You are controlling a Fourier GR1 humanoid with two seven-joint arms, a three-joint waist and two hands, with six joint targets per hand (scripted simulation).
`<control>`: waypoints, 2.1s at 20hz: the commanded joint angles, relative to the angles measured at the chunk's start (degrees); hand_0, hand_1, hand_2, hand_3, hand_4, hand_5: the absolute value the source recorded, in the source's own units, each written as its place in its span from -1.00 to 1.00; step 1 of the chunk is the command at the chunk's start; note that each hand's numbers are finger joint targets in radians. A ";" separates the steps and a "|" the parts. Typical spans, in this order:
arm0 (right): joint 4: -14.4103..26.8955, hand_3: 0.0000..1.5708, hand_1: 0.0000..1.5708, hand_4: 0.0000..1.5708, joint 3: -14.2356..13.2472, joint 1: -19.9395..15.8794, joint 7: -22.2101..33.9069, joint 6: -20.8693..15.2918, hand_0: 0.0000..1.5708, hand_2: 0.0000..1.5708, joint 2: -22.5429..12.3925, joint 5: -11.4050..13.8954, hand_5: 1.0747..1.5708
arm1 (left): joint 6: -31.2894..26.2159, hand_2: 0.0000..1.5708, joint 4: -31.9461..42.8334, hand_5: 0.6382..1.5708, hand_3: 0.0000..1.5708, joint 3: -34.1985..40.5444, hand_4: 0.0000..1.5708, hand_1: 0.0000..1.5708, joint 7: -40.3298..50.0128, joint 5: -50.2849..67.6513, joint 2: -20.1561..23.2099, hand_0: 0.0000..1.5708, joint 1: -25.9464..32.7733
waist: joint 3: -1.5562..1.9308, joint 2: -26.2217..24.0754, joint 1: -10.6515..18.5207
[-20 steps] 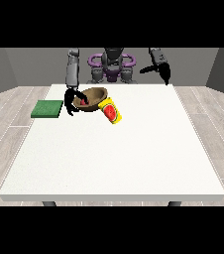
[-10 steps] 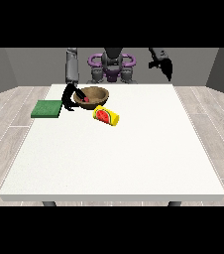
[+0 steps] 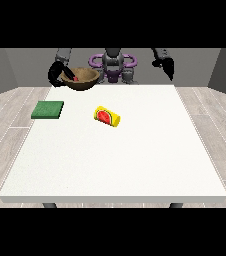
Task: Pick the cup and pour the ball into the bowl, then pick the bowl and place it on the pad
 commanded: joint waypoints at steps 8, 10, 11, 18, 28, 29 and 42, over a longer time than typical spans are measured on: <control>-1.83 -0.14 1.00 0.00 -9.92 -0.32 -5.18 7.79 1.00 1.00 -12.51 -5.38 1.00 | -2.47 -1.00 -4.48 0.77 -1.00 1.42 0.47 -1.00 -1.87 2.45 1.21 -1.00 -3.18 | 0.18 10.62 3.45; -0.50 -0.72 1.00 0.12 -12.30 -0.50 -6.37 10.24 1.00 1.00 -17.69 -6.31 1.00 | -4.97 -1.00 -5.08 0.85 -1.00 4.52 0.60 -1.00 -1.28 5.07 4.96 -1.00 -4.85 | 0.19 12.11 3.93; 1.43 -1.00 1.00 0.13 -13.61 2.38 -8.39 10.07 1.00 1.00 -18.39 -6.80 1.00 | -7.54 -1.00 -7.37 0.87 -1.00 4.57 0.64 -1.00 -1.33 6.51 5.69 -1.00 -1.88 | 0.21 10.71 6.65; -0.61 -1.00 1.00 0.04 -14.91 2.72 -13.52 8.57 1.00 1.00 -17.95 -7.50 0.99 | -19.90 -1.00 2.45 1.00 -1.00 19.40 0.63 -1.00 -6.66 16.46 22.60 -1.00 -4.62 | 0.13 16.76 5.66; 7.06 -0.10 1.00 -1.00 -22.71 -0.69 -18.38 4.62 1.00 1.00 -22.12 -10.99 0.96 | -24.38 -1.00 4.32 0.97 -1.00 22.43 0.51 -1.00 -9.66 19.42 26.81 -1.00 -5.76 | 0.21 23.99 7.21; 5.17 0.32 0.97 -1.00 -21.80 -0.99 -15.86 6.07 0.97 1.00 -25.88 -9.82 0.95 | -25.08 -1.00 7.78 0.97 -1.00 23.76 0.51 -1.00 -13.69 18.85 27.60 -1.00 -5.11 | 0.12 25.15 6.03; 13.88 -1.00 -1.00 -1.00 -18.46 -2.91 -13.72 10.54 -1.00 -1.00 -23.59 -8.53 0.15 | -18.83 -1.00 -5.71 0.97 -1.00 12.64 0.15 -1.00 0.81 17.00 17.65 -1.00 -5.99 | 0.34 12.08 6.75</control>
